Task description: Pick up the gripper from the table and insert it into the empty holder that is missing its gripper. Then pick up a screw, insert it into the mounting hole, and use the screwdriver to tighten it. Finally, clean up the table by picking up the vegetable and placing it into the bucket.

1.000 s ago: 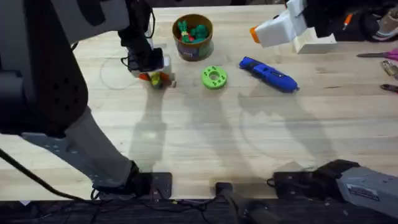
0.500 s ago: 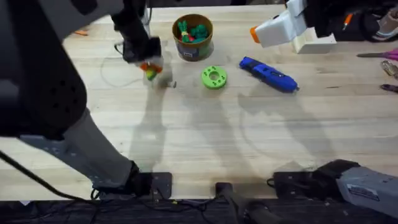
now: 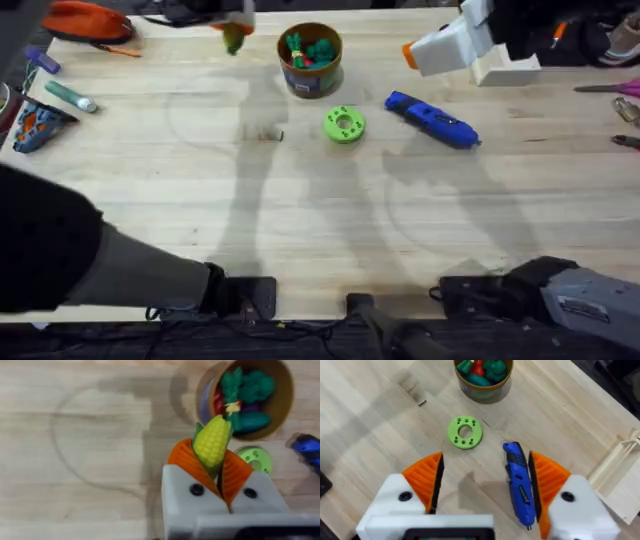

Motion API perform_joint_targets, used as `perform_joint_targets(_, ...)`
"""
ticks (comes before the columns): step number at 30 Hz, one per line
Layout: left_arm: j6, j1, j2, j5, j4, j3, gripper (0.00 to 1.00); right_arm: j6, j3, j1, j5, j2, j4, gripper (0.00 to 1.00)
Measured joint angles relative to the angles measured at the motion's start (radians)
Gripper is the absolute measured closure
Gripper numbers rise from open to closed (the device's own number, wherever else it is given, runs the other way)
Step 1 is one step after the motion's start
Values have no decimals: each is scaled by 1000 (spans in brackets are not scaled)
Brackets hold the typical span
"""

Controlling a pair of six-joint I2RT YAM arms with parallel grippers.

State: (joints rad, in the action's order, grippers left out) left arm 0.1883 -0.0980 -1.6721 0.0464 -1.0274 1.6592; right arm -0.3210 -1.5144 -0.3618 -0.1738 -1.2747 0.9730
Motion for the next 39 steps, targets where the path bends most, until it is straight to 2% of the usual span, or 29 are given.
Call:
perform_joint_targets(5, -2, -81, -50, 16, 139, -1, 971, 0, 0, 0, 0, 0, 0, 110)
perform_joint_targets(6, -2, -128, -81, 22, 220, -2, 971, 0, 0, 0, 0, 0, 0, 111)
perform_joint_targets(12, -2, -182, -160, 25, 313, -2, 971, 0, 0, 0, 0, 0, 0, 110)
perform_joint_targets(13, -2, -198, -209, 25, 338, -2, 971, 0, 0, 0, 0, 0, 0, 109)
perform_joint_targets(19, -2, -205, -290, 30, 350, -2, 971, 0, 0, 0, 0, 0, 0, 110)
perform_joint_targets(25, -2, -205, -301, 32, 357, -2, 971, 0, 0, 0, 0, 0, 0, 110)
perform_joint_targets(26, -5, -205, -301, 32, 357, -2, 939, 0, 0, 0, 0, 0, 0, 110)
perform_joint_targets(31, -8, -205, -301, 33, 357, -2, 162, 0, 0, 0, 0, 0, 0, 109)
perform_joint_targets(32, -5, -205, -301, 34, 357, -2, 51, 0, 0, 0, 0, 0, 0, 109)
perform_joint_targets(34, -6, -205, -296, 33, 355, -2, 16, 0, 0, 0, 0, 0, 0, 109)
perform_joint_targets(39, -13, -205, -222, 33, 350, -6, 15, 0, 0, 0, 0, 0, 0, 109)
